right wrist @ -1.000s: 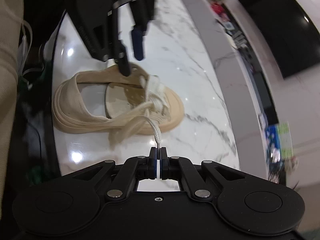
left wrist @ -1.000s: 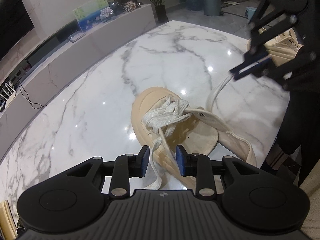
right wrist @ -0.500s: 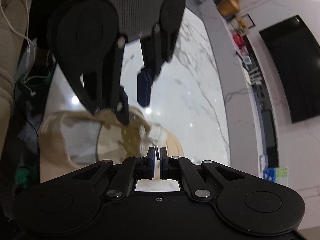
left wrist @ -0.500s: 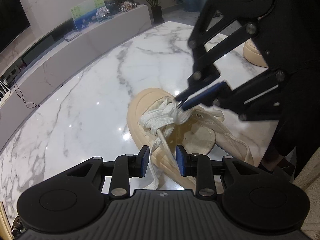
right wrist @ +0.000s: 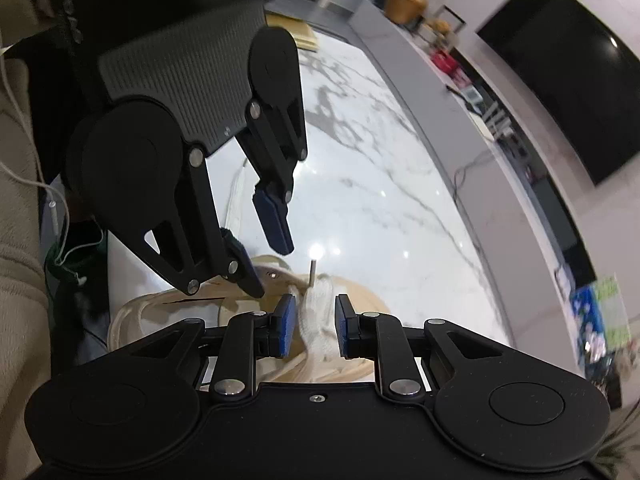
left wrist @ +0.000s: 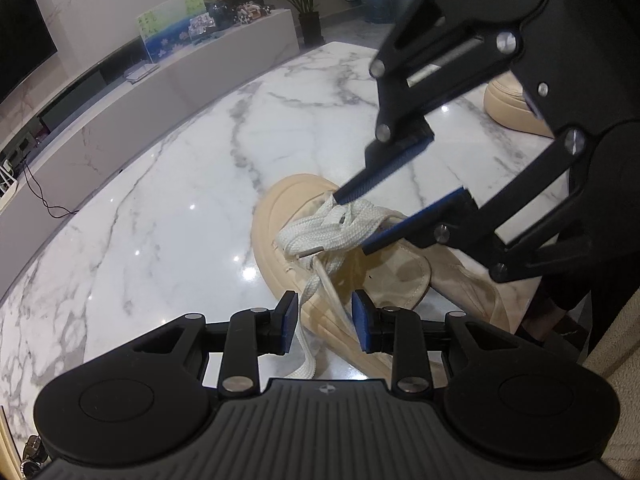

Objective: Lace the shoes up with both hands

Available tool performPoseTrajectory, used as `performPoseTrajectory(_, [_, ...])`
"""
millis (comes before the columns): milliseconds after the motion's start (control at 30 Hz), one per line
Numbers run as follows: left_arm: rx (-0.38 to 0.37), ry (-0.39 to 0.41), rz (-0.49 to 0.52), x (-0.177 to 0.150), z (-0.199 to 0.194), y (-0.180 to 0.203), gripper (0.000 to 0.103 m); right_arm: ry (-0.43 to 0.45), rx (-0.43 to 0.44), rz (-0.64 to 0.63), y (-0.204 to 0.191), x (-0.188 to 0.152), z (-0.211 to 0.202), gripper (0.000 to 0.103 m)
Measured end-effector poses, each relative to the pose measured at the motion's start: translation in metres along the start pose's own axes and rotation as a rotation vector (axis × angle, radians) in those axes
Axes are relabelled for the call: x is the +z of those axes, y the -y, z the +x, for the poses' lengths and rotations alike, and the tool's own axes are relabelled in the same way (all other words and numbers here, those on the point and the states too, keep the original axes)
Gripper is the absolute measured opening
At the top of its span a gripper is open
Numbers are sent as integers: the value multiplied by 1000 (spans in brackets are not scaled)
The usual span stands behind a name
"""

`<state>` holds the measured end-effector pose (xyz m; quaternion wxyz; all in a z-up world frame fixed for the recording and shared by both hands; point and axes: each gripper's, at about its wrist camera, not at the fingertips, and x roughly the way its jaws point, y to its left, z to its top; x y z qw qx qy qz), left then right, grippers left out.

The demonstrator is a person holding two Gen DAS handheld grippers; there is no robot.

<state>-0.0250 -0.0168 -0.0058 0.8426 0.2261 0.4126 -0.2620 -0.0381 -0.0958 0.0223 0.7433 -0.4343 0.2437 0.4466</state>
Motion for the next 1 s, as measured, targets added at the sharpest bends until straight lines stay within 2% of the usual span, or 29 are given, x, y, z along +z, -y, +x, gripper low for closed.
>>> performPoseTrajectory(400, [11,-10,3,6,3,5,28,-15,2,321,11,-10,-3,21])
performPoseTrajectory(733, [8,-23,-8,10,7,7,28,-5,0,338,13,-12,-1,21])
performPoseTrajectory(1000, [-9,-1,-32,13,0,5,28,-10,-11,367,17,-17,2,21])
